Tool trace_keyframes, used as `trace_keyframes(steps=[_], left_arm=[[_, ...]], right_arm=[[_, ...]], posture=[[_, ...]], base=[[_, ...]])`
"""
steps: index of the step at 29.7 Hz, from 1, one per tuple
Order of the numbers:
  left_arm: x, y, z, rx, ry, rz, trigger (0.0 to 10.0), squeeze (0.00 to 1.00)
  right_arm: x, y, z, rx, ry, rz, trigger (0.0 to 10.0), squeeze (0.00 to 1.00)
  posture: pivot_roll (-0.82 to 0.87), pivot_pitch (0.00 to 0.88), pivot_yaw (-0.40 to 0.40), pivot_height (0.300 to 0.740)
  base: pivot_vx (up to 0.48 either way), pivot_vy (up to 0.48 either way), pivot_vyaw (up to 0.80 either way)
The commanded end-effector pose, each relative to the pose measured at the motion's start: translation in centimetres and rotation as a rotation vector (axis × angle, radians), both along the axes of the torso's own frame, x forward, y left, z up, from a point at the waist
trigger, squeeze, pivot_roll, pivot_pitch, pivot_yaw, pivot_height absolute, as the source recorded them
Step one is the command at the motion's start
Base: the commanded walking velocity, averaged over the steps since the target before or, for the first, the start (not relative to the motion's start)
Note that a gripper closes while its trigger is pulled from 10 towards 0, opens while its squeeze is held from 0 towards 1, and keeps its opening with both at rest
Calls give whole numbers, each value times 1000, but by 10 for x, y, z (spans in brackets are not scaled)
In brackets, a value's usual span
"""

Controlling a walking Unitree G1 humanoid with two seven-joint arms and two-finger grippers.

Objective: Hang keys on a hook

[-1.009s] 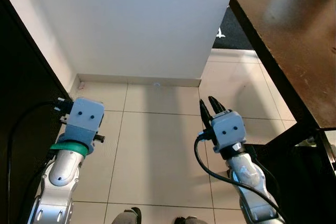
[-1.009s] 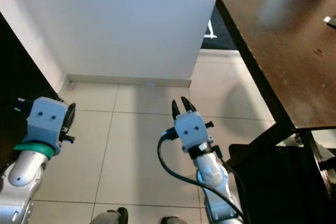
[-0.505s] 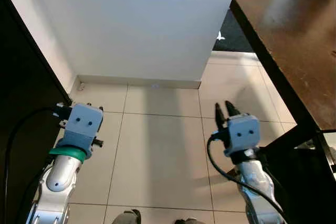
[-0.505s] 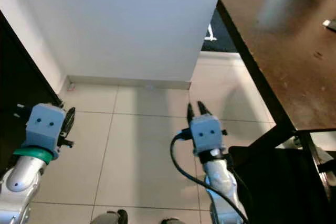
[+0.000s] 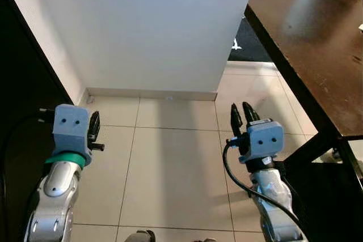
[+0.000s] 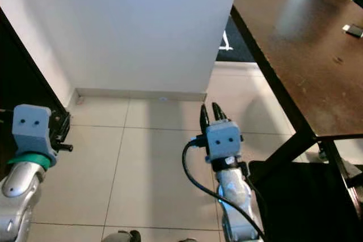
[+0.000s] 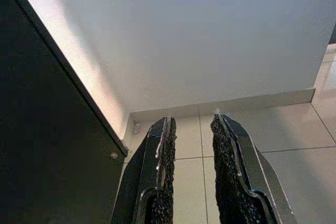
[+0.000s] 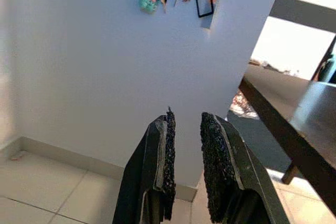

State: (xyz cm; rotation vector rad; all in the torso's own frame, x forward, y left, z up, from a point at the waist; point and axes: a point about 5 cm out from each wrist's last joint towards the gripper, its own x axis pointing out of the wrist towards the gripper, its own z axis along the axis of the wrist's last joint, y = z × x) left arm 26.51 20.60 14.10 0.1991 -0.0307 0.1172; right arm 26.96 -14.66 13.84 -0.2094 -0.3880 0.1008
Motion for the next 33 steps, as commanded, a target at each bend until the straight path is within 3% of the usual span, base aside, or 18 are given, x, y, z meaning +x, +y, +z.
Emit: trace_keyframes(steps=[1,5,6,8,14,16,21,30,33], left_arm=[[-1,1,-3,-13,6,8,10000,0],[-1,3,-3,-37,1,14,10000,0],[-2,5,-3,-43,-3,24,10000,0],[-2,6,-3,-44,-4,28,10000,0],[-2,6,-1,-42,-5,23,10000,0],[-1,6,-2,-42,1,12,10000,0],[-7,3,-2,7,10,0,10000,0],[-3,-1,1,20,-3,-23,10000,0],[-1,-2,0,-21,-1,-13,10000,0]], right_arm=[[2,3,-2,25,24,12,10000,0],[7,0,-5,123,120,21,10000,0],[11,-11,-11,502,286,-60,10000,0],[10,-13,-16,701,364,-100,10000,0],[12,8,-16,557,336,17,10000,0],[13,18,-13,416,297,117,10000,0],[3,11,-15,237,273,132,10000,0],[6,13,-8,259,272,152,10000,0],[10,11,-8,288,254,150,10000,0]], posture=[[65,0,61,740],[70,0,52,740],[66,0,44,740],[66,0,44,740],[66,4,51,740],[72,11,45,740],[76,14,37,740],[73,14,28,740],[62,18,21,740]], base=[[0,0,0],[0,0,0],[0,0,0],[0,0,0],[0,0,0],[0,0,0],[0,0,0],[0,0,0],[0,0,0]])
